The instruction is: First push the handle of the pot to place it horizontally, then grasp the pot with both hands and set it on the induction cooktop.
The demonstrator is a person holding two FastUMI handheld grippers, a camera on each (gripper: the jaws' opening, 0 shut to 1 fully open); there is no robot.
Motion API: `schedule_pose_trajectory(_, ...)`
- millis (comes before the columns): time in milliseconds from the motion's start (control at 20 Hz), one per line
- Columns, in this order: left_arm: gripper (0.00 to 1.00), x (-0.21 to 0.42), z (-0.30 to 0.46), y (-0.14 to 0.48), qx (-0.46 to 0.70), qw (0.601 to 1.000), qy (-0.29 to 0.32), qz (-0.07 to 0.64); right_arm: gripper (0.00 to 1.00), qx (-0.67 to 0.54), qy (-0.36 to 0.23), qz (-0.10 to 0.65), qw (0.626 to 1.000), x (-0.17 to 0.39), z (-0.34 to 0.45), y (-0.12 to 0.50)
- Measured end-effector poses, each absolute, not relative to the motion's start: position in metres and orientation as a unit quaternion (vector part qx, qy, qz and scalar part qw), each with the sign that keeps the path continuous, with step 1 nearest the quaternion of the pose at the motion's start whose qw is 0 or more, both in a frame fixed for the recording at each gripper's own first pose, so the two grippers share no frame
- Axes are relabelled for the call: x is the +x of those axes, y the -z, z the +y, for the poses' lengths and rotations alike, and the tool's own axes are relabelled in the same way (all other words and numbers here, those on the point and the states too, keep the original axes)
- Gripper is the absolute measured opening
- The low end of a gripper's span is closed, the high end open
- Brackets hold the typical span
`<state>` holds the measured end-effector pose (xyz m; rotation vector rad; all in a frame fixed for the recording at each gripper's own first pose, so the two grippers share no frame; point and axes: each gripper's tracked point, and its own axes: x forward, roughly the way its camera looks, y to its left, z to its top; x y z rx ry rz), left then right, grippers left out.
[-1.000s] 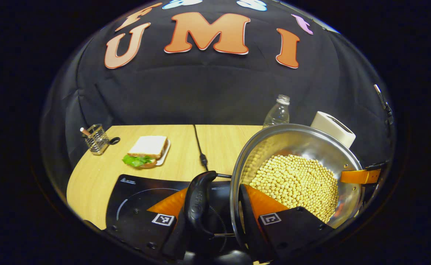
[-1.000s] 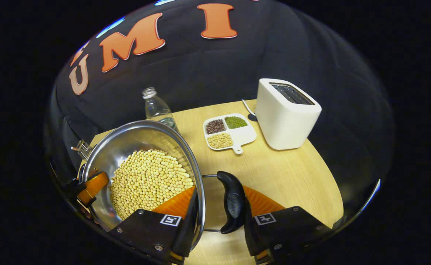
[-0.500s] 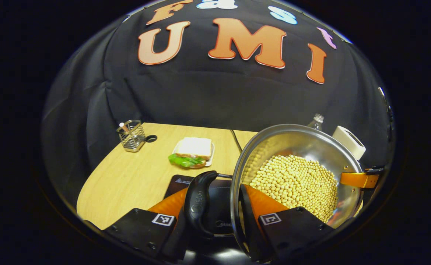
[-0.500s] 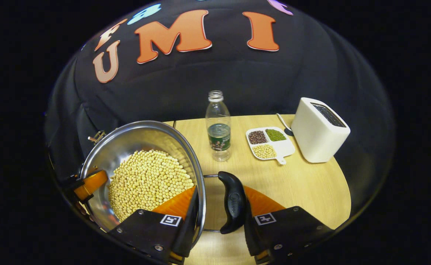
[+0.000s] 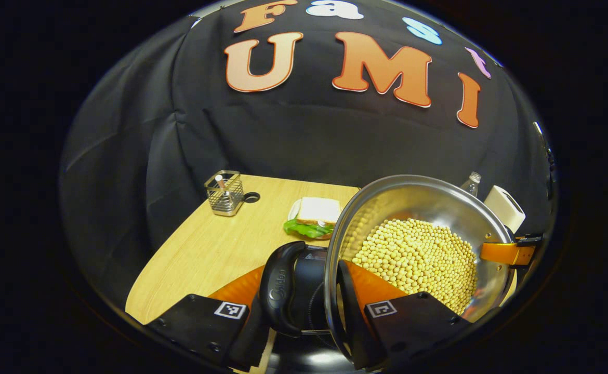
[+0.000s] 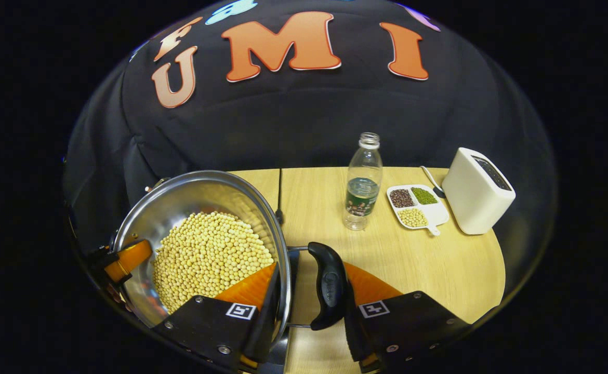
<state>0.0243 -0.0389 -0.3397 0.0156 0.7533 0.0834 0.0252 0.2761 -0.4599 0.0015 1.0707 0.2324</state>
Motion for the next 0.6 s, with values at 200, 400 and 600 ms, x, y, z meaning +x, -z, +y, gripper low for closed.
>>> schedule_pose_trajectory(200,0.7,0.02,-0.042,0.33,0.01,0.925,-0.046,0.377,0.53,-0.006,-0.118,0.513,0.85,0.033,0.301,0.479)
schedule_pose_trajectory(400,0.72,0.027,-0.042,0.343,0.005,0.922,-0.046,0.385,0.58,-0.01,-0.118,0.519,0.846,0.032,0.312,0.493)
schedule_pose_trajectory(600,0.7,0.033,-0.045,0.36,0.0,0.917,-0.041,0.397,0.53,-0.014,-0.112,0.526,0.843,0.03,0.318,0.499)
